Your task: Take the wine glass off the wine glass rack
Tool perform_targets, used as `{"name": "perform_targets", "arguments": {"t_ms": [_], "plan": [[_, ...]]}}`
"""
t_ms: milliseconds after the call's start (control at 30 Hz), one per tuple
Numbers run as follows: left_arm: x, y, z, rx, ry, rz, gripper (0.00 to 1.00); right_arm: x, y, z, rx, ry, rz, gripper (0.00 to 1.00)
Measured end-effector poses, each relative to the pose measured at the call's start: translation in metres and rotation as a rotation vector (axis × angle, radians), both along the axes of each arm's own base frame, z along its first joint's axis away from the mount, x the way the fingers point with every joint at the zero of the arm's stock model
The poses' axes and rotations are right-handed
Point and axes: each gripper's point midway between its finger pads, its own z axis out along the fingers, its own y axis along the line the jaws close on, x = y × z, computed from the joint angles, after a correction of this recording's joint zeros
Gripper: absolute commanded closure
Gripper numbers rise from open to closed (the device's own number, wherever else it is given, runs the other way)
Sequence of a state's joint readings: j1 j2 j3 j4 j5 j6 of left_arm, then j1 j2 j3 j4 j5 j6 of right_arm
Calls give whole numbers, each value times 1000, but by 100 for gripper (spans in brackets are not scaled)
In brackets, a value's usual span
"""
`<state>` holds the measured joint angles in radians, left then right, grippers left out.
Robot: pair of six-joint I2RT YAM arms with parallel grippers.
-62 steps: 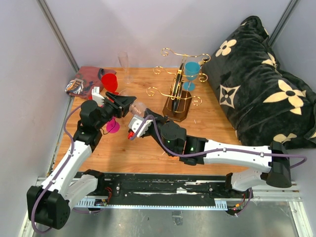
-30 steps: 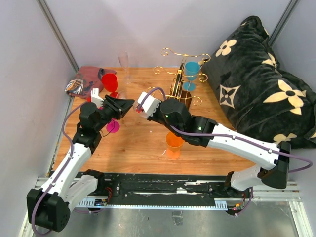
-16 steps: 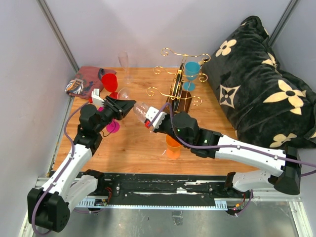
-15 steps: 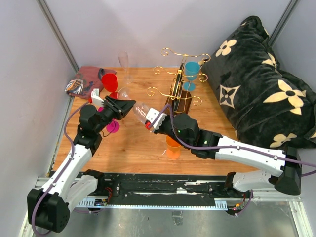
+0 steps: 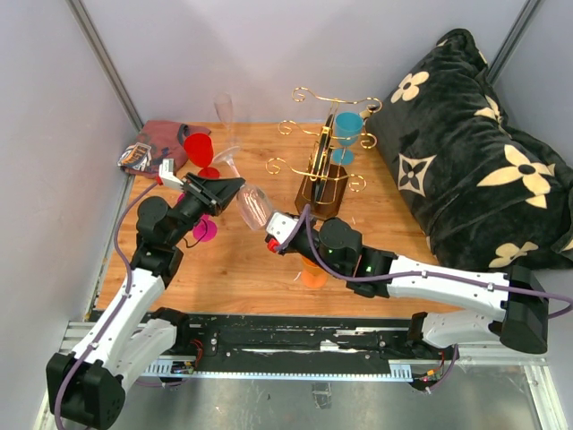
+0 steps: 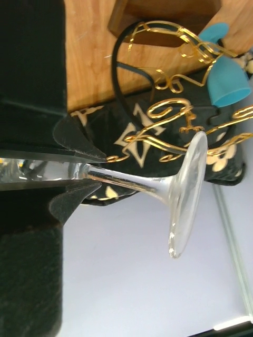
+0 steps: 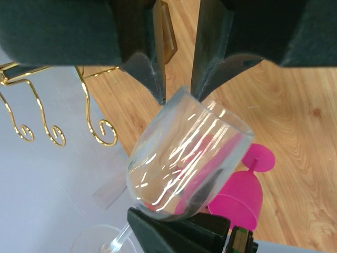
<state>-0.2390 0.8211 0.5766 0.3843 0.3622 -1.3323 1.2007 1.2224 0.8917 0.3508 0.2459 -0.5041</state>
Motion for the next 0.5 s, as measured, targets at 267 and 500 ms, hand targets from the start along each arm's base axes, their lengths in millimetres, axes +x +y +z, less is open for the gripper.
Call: {"name": "perform_targets", "arguments": {"t_ms": [267, 500], "plan": [[-12, -12, -1, -3, 13, -71, 100, -4, 0, 14, 71, -49, 30, 59], [-10, -9, -9, -20, 62, -55, 99, 10, -12, 33, 128, -99, -65, 99]]}}
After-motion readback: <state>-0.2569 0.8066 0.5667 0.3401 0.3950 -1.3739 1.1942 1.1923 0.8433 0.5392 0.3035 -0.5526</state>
